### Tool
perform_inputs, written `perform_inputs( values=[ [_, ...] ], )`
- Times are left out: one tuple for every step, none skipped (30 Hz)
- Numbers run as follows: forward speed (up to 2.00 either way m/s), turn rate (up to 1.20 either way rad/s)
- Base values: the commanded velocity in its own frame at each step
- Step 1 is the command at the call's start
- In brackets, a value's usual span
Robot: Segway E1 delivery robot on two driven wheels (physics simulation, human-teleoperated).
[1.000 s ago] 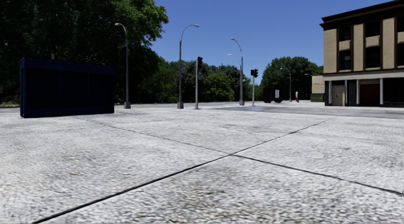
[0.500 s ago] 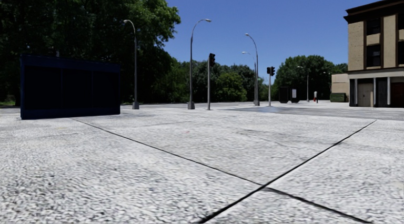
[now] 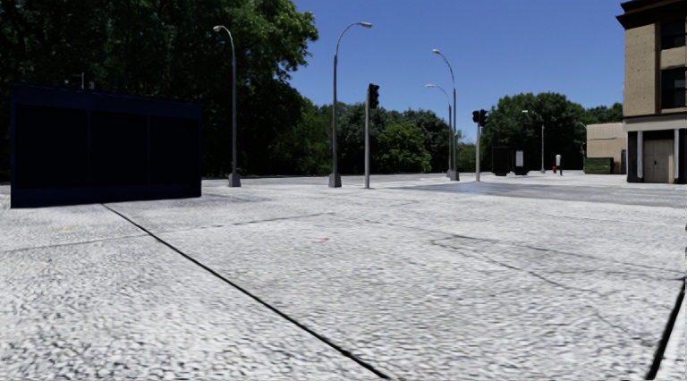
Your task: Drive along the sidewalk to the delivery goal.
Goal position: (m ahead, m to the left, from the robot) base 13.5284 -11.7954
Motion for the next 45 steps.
perform_inputs(
  values=[
    [2.00,0.08],
    [2.00,0.01],
    [2.00,0.01],
    [2.00,0.00],
    [2.00,0.05],
    [2.00,0.24],
    [2.00,0.24],
    [2.00,0.32],
    [2.00,0.34],
    [2.00,0.23],
    [2.00,0.23],
    [2.00,0.13],
    [2.00,0.00],
    [2.00,0.00],
    [2.00,0.00],
    [2.00,0.00],
    [2.00,0.00],
    [2.00,0.00],
    [2.00,0.00],
    [2.00,0.00],
    [2.00,0.00],
    [2.00,0.00],
    [2.00,0.00],
    [2.00,0.00],
    [2.00,0.00],
    [2.00,0.00],
    [2.00,0.00],
    [2.00,0.00],
    [2.00,0.00],
    [2.00,0.00],
    [2.00,-0.13],
    [2.00,-0.23],
    [2.00,-0.23],
    [2.00,-0.27],
    [2.00,0.00],
    [2.00,0.00],
    [2.00,0.00],
    [2.00,0.00],
    [2.00,0.00],
    [2.00,0.00],
    [2.00,0.00],
    [2.00,0.00],
    [2.00,0.00],
    [2.00,0.00],
    [2.00,0.00]
  ],
)
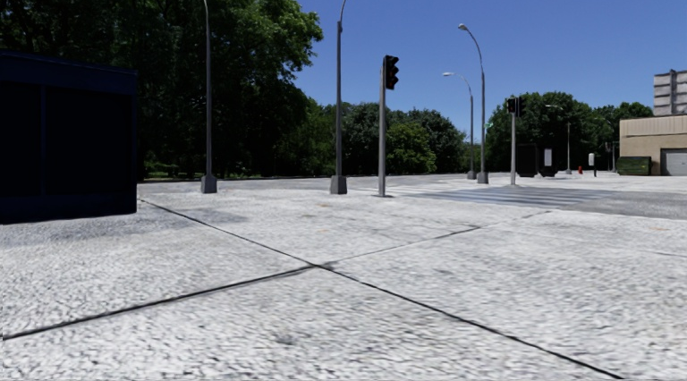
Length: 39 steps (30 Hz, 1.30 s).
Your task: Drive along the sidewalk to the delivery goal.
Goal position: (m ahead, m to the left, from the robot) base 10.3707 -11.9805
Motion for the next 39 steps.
perform_inputs(
  values=[
    [2.00,0.00],
    [2.00,0.00],
    [2.00,0.00],
    [2.00,0.00],
    [2.00,0.00],
    [2.00,0.00],
    [2.00,0.00],
    [2.00,0.00],
    [2.00,0.00],
    [2.00,0.00],
    [2.00,0.00],
    [2.00,0.00],
    [2.00,0.00],
    [2.00,0.00],
    [2.00,0.00],
    [2.00,0.00],
    [2.00,0.00],
    [2.00,0.00],
    [2.00,0.00],
    [2.00,0.00],
    [2.00,0.00],
    [2.00,0.00],
    [2.00,0.00],
    [2.00,0.00],
    [2.00,0.00],
    [2.00,0.00],
    [2.00,0.00],
    [2.00,0.00],
    [2.00,0.00],
    [2.00,0.00],
    [2.00,0.00],
    [2.00,0.00],
    [2.00,0.00],
    [2.00,0.00],
    [2.00,0.00],
    [2.00,0.00],
    [2.00,0.00],
    [2.00,0.00],
    [2.00,0.00]
  ],
)
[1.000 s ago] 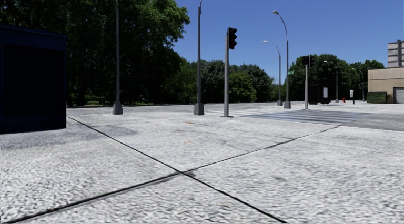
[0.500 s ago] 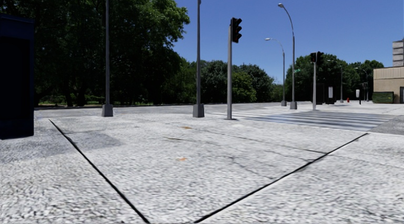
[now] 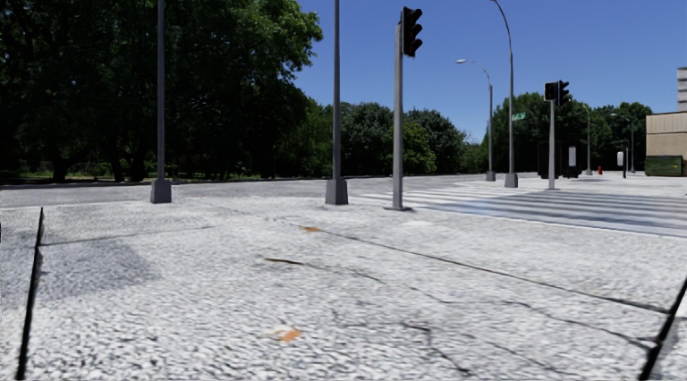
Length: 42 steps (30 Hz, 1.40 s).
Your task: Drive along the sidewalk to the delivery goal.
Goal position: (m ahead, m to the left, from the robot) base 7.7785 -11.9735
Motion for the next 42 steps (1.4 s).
perform_inputs(
  values=[
    [2.00,-0.05],
    [2.00,-0.13],
    [2.00,-0.13],
    [2.00,-0.18],
    [2.00,-0.23],
    [2.00,-0.27],
    [2.00,-0.27],
    [1.93,-0.35],
    [1.90,-0.38],
    [1.87,-0.39],
    [1.87,-0.39],
    [1.84,-0.39],
    [1.81,-0.39],
    [1.79,-0.41],
    [1.76,-0.46],
    [1.76,-0.46],
    [1.74,-0.49],
    [1.73,-0.50],
    [1.72,-0.50],
    [1.72,-0.50],
    [1.72,-0.50],
    [1.72,-0.51],
    [1.72,-0.51],
    [1.72,-0.51],
    [1.72,-0.51],
    [1.72,-0.51],
    [1.73,-0.51],
    [1.73,-0.51],
    [1.73,-0.51],
    [1.74,-0.51],
    [1.74,-0.51],
    [1.74,-0.51],
    [1.74,-0.51],
    [1.74,-0.51],
    [1.74,-0.51],
    [1.74,-0.47],
    [1.74,-0.47],
    [1.74,-0.25],
    [1.76,-0.04],
    [1.79,0.00],
    [1.79,0.00],
    [1.79,0.00]
  ],
)
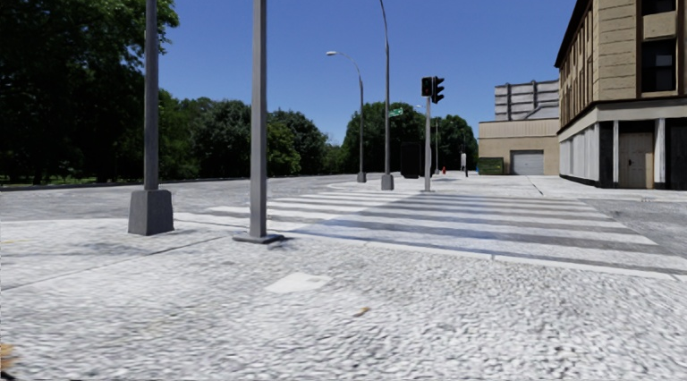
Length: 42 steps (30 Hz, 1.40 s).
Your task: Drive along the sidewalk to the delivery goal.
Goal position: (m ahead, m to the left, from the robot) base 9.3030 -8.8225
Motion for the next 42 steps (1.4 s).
perform_inputs(
  values=[
    [1.79,0.00],
    [1.79,0.00],
    [1.79,-0.02],
    [1.79,-0.02],
    [1.79,-0.05],
    [1.79,-0.07],
    [1.79,-0.09],
    [1.79,-0.09],
    [1.79,-0.10],
    [1.79,-0.13],
    [1.79,-0.20],
    [1.79,-0.20],
    [1.79,-0.28],
    [1.79,-0.31],
    [1.79,-0.32],
    [1.79,-0.32],
    [1.79,-0.32],
    [1.79,-0.32],
    [1.79,-0.32],
    [1.79,-0.32],
    [1.79,-0.32],
    [1.79,-0.32],
    [1.79,-0.32],
    [1.79,-0.32],
    [1.79,-0.32],
    [1.79,-0.32],
    [1.78,-0.32],
    [1.78,-0.32],
    [1.78,-0.32],
    [1.78,-0.32],
    [1.78,-0.32],
    [1.78,-0.32],
    [1.78,-0.32],
    [1.78,-0.32],
    [1.78,-0.32],
    [1.78,-0.32],
    [1.78,-0.32],
    [1.78,-0.32],
    [1.78,-0.32],
    [1.78,-0.32],
    [1.78,-0.32],
    [1.78,-0.32]
  ],
)
